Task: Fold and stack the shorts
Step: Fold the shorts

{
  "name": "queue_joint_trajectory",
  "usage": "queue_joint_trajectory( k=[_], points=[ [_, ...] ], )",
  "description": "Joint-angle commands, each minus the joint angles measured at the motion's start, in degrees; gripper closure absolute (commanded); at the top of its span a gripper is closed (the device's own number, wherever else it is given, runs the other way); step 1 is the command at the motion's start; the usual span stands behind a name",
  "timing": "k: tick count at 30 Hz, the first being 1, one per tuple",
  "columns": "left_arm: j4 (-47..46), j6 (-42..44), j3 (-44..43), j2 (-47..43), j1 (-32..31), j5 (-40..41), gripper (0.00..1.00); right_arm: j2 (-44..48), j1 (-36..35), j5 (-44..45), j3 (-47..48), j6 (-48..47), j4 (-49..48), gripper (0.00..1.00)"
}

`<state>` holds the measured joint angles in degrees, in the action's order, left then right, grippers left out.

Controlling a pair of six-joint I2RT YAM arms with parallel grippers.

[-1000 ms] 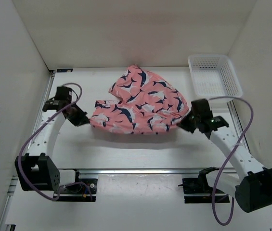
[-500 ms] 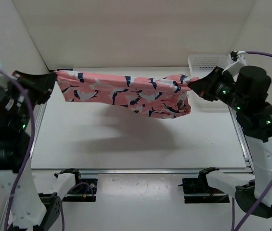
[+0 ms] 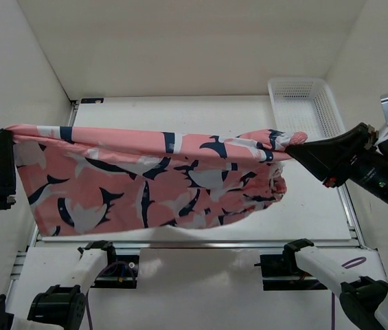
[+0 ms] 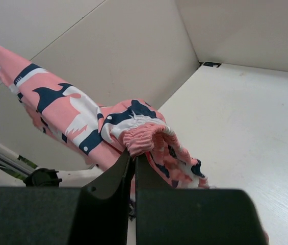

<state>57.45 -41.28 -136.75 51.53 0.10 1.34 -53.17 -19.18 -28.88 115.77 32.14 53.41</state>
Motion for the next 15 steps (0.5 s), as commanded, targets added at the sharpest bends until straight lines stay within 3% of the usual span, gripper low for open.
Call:
queue_joint_trajectory(
  k=[1, 8, 11, 15],
  points=[
    [-1.64, 3.22, 4.18, 3.84, -1.23, 12.54, 0.90, -0.45, 0.55, 7.33, -3.85, -0.15, 1.69, 1.00],
    [-4.80, 4.53, 21.94, 12.27, -1.24, 10.62, 0.90, -4.74, 0.55, 22.79, -22.30, -0.05, -0.13, 1.00],
    [-6.03, 4.54, 27.21, 19.56, 0.15, 9.30, 0.90, -10.80, 0.55, 24.84, -28.12, -1.46, -4.26, 1.00],
    [-9.02, 4.54, 30.05, 30.89, 3.15, 5.42, 0.90, -25.53, 2.11, 28.44, -32.18, -1.99, -13.13, 1.00]
  ],
)
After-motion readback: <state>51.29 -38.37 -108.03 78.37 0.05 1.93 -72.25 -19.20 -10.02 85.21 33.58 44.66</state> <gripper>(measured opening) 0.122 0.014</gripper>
